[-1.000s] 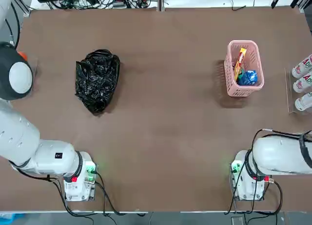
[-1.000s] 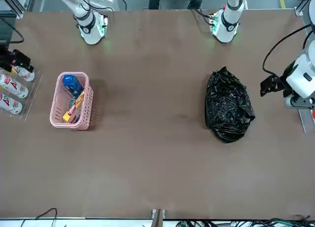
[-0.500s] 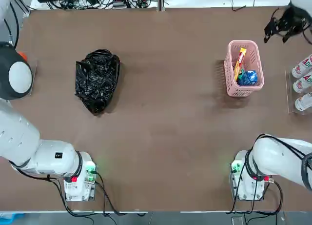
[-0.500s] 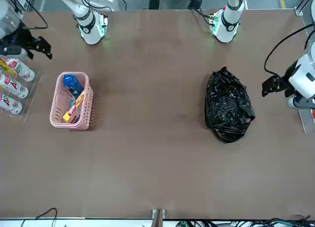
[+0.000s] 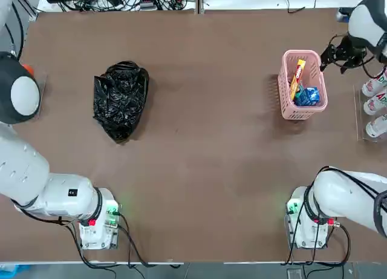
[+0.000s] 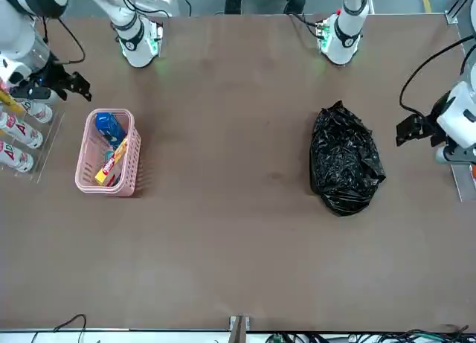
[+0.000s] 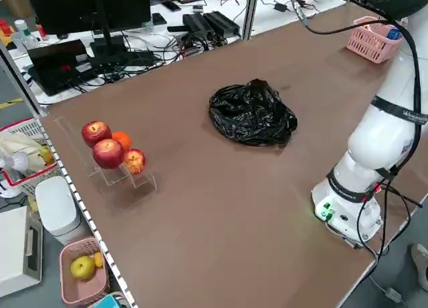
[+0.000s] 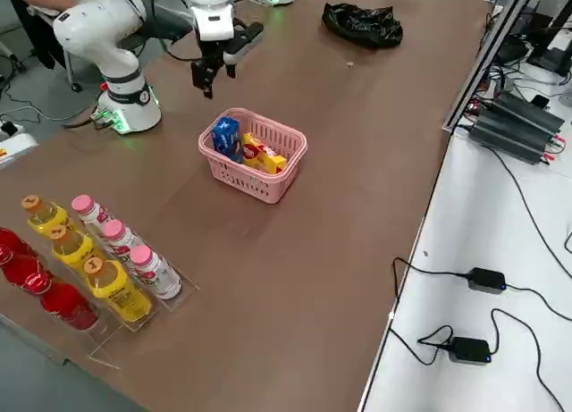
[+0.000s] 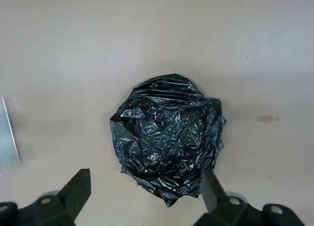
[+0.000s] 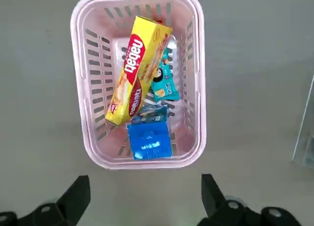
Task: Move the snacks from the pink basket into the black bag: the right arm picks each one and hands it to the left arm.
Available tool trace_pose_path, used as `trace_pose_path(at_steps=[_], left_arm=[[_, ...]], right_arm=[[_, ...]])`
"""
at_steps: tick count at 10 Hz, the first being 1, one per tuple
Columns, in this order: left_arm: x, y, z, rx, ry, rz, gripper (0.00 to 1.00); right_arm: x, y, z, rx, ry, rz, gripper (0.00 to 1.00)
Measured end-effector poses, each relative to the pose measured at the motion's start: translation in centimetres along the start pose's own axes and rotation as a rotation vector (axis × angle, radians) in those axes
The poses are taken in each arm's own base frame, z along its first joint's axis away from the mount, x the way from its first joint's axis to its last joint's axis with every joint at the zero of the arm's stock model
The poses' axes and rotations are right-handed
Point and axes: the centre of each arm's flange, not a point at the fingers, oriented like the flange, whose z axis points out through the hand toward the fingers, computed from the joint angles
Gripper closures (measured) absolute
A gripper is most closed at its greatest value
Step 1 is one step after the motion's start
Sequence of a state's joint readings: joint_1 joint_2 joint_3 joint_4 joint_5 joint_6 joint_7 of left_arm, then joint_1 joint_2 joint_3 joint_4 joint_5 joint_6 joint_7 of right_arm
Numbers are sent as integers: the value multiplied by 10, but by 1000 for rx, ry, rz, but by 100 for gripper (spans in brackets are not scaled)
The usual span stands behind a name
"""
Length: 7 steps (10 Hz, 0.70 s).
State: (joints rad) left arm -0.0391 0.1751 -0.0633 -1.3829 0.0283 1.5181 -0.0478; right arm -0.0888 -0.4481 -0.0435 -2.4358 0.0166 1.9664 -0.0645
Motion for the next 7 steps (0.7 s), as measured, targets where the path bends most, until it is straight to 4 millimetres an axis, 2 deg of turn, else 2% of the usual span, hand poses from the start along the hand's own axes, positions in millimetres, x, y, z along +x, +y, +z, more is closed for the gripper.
trace_pose_path(at_steps=[4, 7], left_arm=[[4, 2, -2, -26, 31, 3, 0], [4, 3, -2, -41, 31, 1, 0]], right_arm=[[-3, -6, 52, -3, 9, -15, 0], [9, -6, 73, -6, 15, -16, 0]])
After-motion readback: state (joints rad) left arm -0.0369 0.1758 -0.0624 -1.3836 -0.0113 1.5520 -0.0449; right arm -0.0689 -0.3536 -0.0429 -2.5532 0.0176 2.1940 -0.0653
